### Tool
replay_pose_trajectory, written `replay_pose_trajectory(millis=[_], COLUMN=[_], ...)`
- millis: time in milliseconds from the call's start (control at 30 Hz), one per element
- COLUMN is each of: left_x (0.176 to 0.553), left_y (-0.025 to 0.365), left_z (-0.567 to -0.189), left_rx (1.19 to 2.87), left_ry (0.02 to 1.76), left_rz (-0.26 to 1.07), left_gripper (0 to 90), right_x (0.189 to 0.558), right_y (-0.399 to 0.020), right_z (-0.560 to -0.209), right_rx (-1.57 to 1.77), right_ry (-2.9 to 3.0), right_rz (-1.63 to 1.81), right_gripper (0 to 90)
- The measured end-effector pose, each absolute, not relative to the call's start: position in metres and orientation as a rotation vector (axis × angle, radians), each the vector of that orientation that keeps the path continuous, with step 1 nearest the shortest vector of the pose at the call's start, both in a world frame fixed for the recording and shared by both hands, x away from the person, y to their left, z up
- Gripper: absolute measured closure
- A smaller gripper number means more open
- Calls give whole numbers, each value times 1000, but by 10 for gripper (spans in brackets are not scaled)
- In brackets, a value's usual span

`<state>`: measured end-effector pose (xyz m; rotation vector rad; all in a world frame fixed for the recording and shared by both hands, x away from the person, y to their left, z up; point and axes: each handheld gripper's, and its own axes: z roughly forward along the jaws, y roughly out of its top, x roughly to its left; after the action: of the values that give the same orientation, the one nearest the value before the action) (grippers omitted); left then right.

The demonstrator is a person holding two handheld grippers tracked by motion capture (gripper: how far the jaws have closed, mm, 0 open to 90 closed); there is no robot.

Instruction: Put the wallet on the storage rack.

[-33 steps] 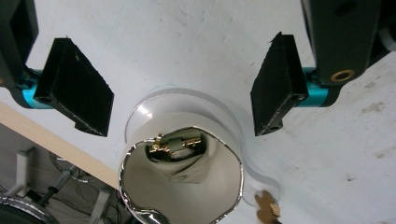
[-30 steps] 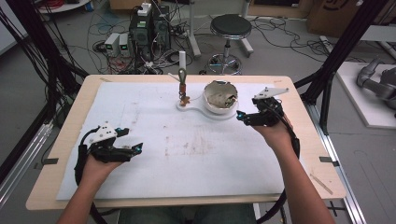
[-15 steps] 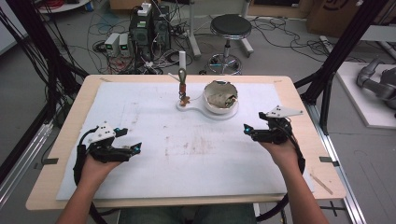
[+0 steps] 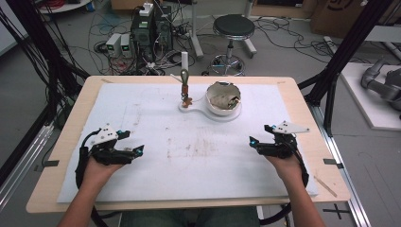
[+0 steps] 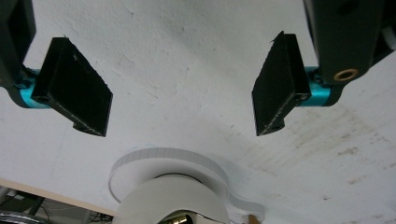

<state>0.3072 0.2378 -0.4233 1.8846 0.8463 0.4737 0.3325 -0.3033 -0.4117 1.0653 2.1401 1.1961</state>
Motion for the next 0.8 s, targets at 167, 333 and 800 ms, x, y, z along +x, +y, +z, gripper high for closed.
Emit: replay_pose_trajectory(millis=[167, 333, 800], left_x=[308, 308, 312], left_y=[239, 237, 236], left_z=[-424, -424, -426], left_rx=[1875, 1879, 1876], left_ry=[853, 855, 861], left_rz=[477, 469, 478], left_gripper=[186, 187, 187], right_x=[330, 327, 327], right_y=[-314, -325, -333], right_z=[-416, -419, -423], right_rx=[1080, 1112, 1095], right_ry=[2116, 2085, 2085], right_rz=[1216, 1221, 1222], right_gripper=[207, 207, 203])
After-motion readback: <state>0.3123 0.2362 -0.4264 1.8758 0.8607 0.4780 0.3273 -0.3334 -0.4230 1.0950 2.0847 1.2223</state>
